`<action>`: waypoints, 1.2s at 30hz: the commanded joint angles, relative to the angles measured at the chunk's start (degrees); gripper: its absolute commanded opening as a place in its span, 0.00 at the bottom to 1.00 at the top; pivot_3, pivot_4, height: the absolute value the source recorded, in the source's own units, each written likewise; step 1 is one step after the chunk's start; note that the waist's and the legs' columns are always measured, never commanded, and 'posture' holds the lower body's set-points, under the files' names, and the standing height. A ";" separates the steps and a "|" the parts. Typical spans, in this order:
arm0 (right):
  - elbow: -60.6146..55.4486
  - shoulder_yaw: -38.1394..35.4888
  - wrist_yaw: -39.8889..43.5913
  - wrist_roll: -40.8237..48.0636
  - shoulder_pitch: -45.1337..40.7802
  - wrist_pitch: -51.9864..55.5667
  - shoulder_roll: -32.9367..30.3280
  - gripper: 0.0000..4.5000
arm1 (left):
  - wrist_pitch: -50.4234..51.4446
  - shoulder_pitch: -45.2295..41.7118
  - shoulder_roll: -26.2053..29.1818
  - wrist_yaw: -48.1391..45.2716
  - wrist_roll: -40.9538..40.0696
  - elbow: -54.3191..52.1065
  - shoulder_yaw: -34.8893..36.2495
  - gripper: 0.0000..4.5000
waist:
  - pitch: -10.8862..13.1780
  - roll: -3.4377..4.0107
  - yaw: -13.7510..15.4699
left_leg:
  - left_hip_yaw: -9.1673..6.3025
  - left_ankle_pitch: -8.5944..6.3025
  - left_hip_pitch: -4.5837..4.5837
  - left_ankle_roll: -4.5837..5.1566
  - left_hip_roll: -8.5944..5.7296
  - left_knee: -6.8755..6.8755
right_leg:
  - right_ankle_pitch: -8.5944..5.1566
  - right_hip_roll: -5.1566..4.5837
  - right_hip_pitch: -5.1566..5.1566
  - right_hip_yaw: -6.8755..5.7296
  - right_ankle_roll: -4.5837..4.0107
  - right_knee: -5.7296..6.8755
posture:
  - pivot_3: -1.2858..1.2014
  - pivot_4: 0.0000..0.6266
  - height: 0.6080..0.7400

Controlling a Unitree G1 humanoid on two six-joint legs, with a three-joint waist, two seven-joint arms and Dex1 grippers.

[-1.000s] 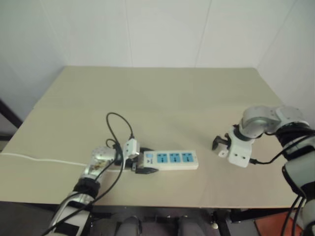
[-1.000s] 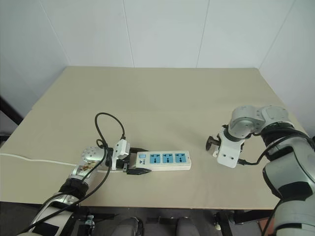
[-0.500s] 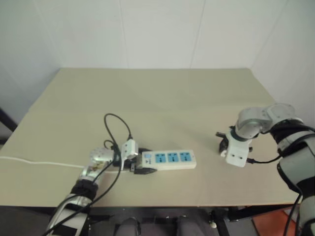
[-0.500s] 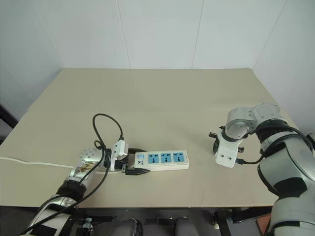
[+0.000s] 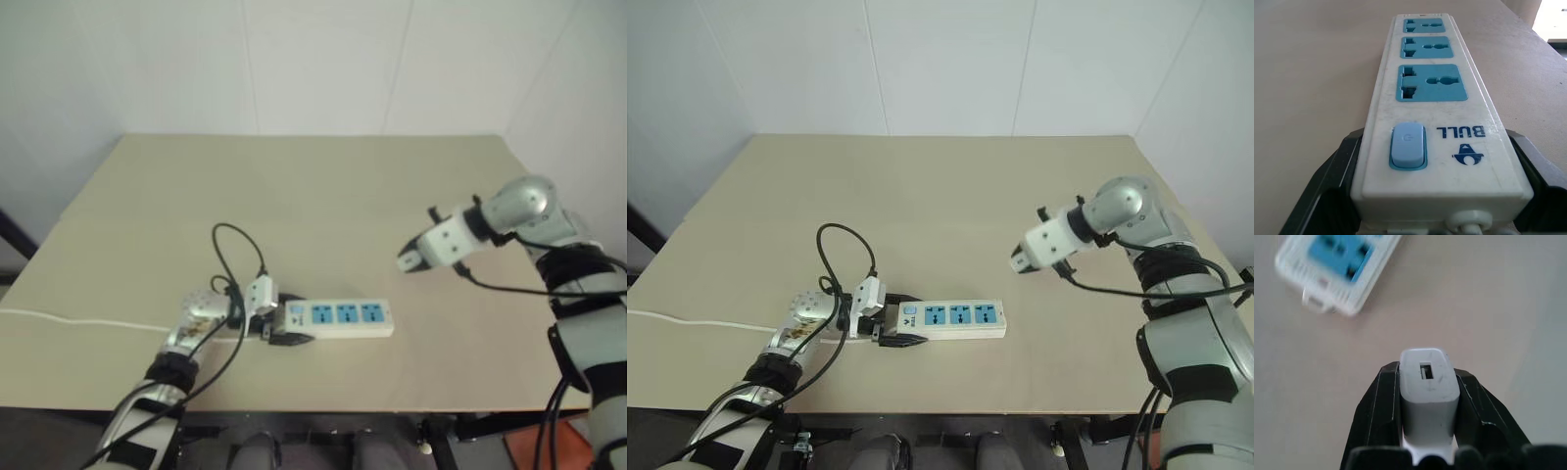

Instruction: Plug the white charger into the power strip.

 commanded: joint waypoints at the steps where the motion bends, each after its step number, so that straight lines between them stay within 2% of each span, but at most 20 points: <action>1: -14.18 -8.98 -1.26 16.75 5.62 25.53 2.00 0.26 | -0.28 -0.07 -0.26 -0.91 2.03 2.03 -1.84 0.74 | 0.00 0.00 0.09 | -0.01 0.00 -0.01 0.00 0.01 -0.01 | 0.00 0.00 0.00 0.00 -0.01 0.01 | 0.52 0.24 1.00; 3: -21.49 -11.95 -5.88 21.46 9.89 34.58 3.67 0.26 | -0.63 -0.21 -0.33 -1.24 2.02 2.25 -1.86 0.74 | 0.00 0.00 0.20 | -0.01 0.00 -0.03 0.00 0.01 -0.02 | -0.01 0.01 -0.04 0.00 -0.02 0.03 | 0.52 0.24 1.00; 6: -30.15 -14.39 -12.57 23.91 16.00 40.87 7.09 0.26 | -0.86 -0.39 -0.37 -1.97 1.82 2.41 -1.92 0.74 | 0.00 0.00 0.36 | 0.00 0.00 -0.06 0.00 0.01 -0.02 | -0.01 0.01 -0.09 0.01 -0.02 0.03 | 0.52 0.24 1.00; 11: -38.99 -13.61 -22.04 22.92 23.36 43.61 15.00 0.26 | -1.22 -0.42 -0.38 -2.61 1.80 2.63 -1.94 0.74 | 0.00 0.00 0.56 | 0.01 0.00 -0.18 0.00 0.01 -0.02 | -0.03 0.05 -0.21 0.00 0.02 0.01 | 0.52 0.24 1.00; 17: -40.65 -11.46 -28.50 20.09 28.42 42.87 22.92 0.26 | -1.72 0.04 -0.53 -2.67 2.02 2.73 -2.17 0.74 | -0.01 -0.02 0.60 | 0.01 0.00 -0.29 0.00 0.02 -0.01 | -0.03 0.08 -0.28 -0.02 0.05 0.00 | 0.52 0.24 1.00; 20: -40.07 -10.16 -28.57 17.85 30.62 41.13 24.36 0.26 | -1.89 0.25 -0.53 -2.58 2.15 2.68 -2.30 0.74 | -0.01 -0.02 0.65 | -0.01 0.00 -0.29 0.00 0.03 -0.02 | -0.04 0.10 -0.29 -0.04 0.05 -0.01 | 0.52 0.24 1.00; 27: -39.17 -8.86 -24.61 15.21 32.58 39.69 22.99 0.26 | -2.27 0.76 -0.23 -2.50 2.15 2.41 -2.37 0.74 | -0.01 -0.02 0.63 | -0.03 0.00 -0.33 0.00 0.04 -0.02 | -0.15 0.11 -0.31 -0.06 0.23 -0.04 | 0.52 0.24 1.00; 36: -35.40 -8.37 -23.21 12.45 32.40 36.87 23.35 0.26 | -2.41 0.95 0.23 -2.88 2.13 2.45 -2.28 0.74 | -0.01 -0.02 0.56 | -0.03 0.00 -0.33 0.00 0.05 -0.02 | -0.17 0.12 -0.30 -0.07 0.27 -0.05 | 0.52 0.24 1.00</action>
